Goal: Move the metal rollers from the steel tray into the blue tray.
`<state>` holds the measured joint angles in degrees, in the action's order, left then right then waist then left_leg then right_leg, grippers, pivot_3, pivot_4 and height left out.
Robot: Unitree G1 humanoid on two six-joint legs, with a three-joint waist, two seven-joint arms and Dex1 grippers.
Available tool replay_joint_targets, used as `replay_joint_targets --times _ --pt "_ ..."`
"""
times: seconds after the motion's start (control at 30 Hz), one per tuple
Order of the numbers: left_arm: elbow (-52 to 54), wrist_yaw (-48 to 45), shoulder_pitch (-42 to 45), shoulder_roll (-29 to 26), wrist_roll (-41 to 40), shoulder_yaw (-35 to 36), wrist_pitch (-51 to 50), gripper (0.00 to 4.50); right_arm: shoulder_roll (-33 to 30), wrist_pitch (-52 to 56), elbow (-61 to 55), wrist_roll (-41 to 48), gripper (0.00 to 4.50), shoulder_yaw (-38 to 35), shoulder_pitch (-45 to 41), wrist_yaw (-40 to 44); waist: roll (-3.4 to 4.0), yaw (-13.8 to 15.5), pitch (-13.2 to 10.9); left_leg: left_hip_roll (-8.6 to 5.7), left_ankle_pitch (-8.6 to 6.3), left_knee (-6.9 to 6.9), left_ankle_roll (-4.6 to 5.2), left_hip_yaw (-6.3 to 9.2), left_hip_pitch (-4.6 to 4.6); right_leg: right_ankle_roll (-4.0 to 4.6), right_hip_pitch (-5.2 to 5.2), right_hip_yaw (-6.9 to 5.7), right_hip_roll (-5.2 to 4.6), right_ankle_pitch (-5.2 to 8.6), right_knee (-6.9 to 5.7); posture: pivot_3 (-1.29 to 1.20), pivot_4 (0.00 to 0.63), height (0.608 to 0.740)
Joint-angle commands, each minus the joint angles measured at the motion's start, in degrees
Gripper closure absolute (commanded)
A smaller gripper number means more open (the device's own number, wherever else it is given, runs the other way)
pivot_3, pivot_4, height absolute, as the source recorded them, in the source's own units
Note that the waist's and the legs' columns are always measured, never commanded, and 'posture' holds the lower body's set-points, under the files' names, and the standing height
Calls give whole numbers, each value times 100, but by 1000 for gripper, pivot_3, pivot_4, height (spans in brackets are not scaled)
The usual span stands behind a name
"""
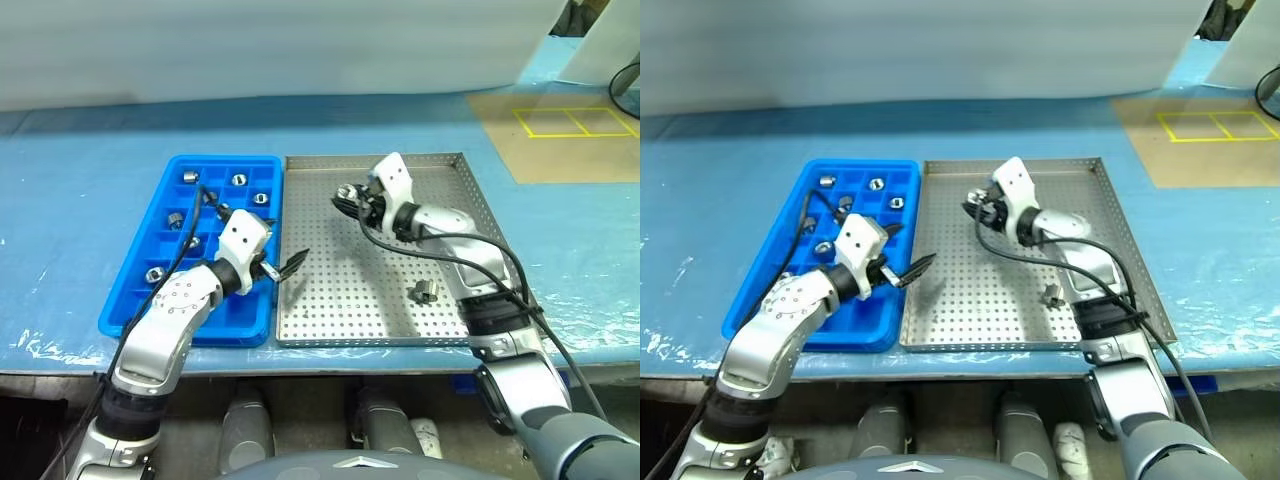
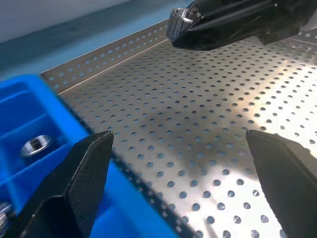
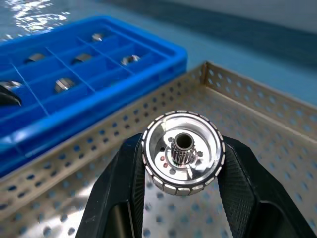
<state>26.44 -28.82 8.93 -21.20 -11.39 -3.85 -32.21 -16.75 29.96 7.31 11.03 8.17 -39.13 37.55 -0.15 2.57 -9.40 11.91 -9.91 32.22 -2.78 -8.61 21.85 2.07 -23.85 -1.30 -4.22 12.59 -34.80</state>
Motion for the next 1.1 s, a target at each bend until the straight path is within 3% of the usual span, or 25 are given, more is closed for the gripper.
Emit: replay_joint_targets --times 0.03,0.27,0.6,0.9,1.1 --pt "659 434 -311 104 -44 264 -270 0 267 -178 219 -56 2872 308 -359 216 0 36 0 0 0 0 1 0 5 0 -5 -1 0 0 1 135 150 740" --pt "1523 1173 -904 486 -67 504 -666 0 785 -569 928 -200 2872 628 -842 504 -2 297 -3 2 -2 1 1 3 24 0 -18 -7 -2 0 3 252 150 740" --pt "2530 1658 -1945 711 -253 939 -1123 0 1337 -724 1428 -306 2872 1048 -1094 998 -5 410 -5 3 -3 -1 1 8 29 -1 -20 -11 -2 1 5 362 150 740" --pt "2865 1769 -2771 786 -388 978 -1127 0 1657 -522 1730 -501 2872 1394 -1191 1237 -1 647 -9 9 -8 -4 9 11 28 -2 -24 -12 -1 1 3 418 150 740" --pt "2818 1828 -2720 779 -412 861 -1118 0 1597 -339 1650 -697 2872 1739 -1098 1509 -1 679 -9 7 -8 -6 7 13 30 -3 -25 -12 -1 2 3 421 150 740"
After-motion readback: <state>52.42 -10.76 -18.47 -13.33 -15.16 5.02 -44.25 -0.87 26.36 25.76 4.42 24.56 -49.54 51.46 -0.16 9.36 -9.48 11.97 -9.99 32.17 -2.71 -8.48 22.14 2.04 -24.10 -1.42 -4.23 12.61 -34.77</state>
